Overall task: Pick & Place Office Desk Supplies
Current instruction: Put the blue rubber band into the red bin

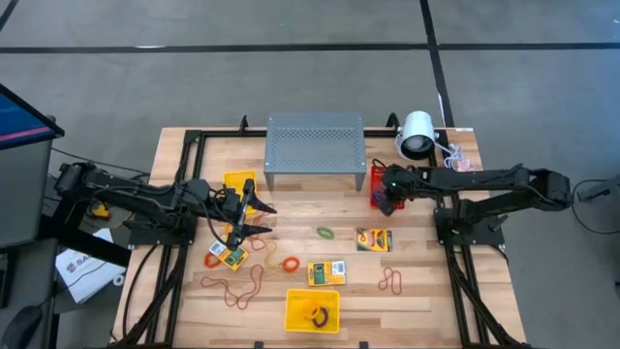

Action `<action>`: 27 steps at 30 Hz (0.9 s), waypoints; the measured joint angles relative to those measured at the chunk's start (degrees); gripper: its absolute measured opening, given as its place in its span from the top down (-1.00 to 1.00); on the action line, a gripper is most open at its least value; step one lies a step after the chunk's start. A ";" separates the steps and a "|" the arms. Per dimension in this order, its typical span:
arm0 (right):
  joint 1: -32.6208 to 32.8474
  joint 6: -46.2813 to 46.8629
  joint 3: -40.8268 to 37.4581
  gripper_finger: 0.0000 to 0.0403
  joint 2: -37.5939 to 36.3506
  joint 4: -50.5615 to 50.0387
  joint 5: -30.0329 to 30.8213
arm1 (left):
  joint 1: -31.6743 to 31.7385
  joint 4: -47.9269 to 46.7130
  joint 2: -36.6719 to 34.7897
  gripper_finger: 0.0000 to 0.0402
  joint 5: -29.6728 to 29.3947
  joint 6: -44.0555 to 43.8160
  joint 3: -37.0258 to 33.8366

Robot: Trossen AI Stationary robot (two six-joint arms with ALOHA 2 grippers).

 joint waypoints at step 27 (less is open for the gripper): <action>0.05 -0.88 1.98 -0.20 -0.50 4.95 0.03 | 0.00 -0.95 0.00 -0.11 0.00 0.20 0.00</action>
